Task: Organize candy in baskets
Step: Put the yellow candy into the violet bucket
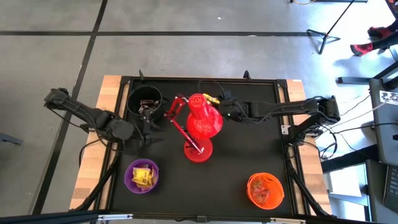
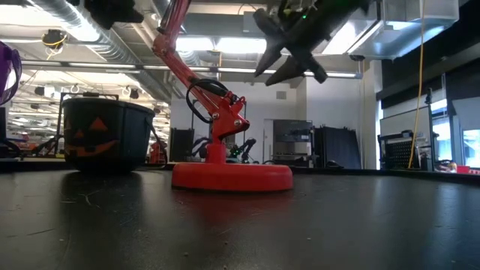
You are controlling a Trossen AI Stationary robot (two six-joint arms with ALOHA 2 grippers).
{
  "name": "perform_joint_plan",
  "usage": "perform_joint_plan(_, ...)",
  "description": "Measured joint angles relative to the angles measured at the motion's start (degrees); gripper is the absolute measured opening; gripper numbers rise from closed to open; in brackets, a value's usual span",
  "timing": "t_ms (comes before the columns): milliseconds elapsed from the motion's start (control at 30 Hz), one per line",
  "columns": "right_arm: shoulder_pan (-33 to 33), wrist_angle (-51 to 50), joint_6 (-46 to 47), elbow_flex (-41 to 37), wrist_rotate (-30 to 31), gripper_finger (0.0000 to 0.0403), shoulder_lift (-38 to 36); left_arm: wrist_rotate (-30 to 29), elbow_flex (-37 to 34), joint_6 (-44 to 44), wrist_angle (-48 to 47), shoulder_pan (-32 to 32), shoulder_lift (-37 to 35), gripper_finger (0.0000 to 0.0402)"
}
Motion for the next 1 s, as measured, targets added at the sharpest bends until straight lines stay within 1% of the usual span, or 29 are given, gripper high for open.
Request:
perform_joint_plan(167, -4.34, 2.51, -2.71, 0.04, -2.31, 0.0147, 0.41, -1.45, 0.0, -1.61, -3.54, 0.0, -3.51, 0.0164)
perform_joint_plan(267, -7.35, 1.21, -3.09, 0.14, -4.29, 0.0147, 1.57, -1.47, 0.0, -1.63, -4.1, 0.0, -4.14, 0.0164)
perform_joint_plan(367, -10.32, -2.7, -3.14, 2.67, -7.58, 0.0147, 4.41, -1.49, -0.04, -1.63, -4.29, 0.0, -4.09, 0.0164)
perform_joint_plan(467, -12.53, -7.31, -3.88, 7.51, -10.08, 0.0147, 9.08, -1.51, -0.04, -1.63, -4.31, 0.01, -3.82, 0.0164)
perform_joint_plan(667, -16.58, -21.23, -7.44, 21.16, -12.23, 0.0147, 21.16, -2.6, -0.09, -1.63, -4.37, 0.02, -3.42, 0.0164)
perform_joint_plan(833, -19.83, -25.13, -10.3, 29.9, -17.68, 0.0147, 30.52, -2.57, -0.11, -1.86, -4.49, 0.04, -3.31, 0.0164)
perform_joint_plan(1000, -21.71, -27.84, -11.67, 33.25, -21.73, 0.0147, 37.21, -2.32, -0.11, -3.53, -5.61, 0.02, -3.31, 0.0164)
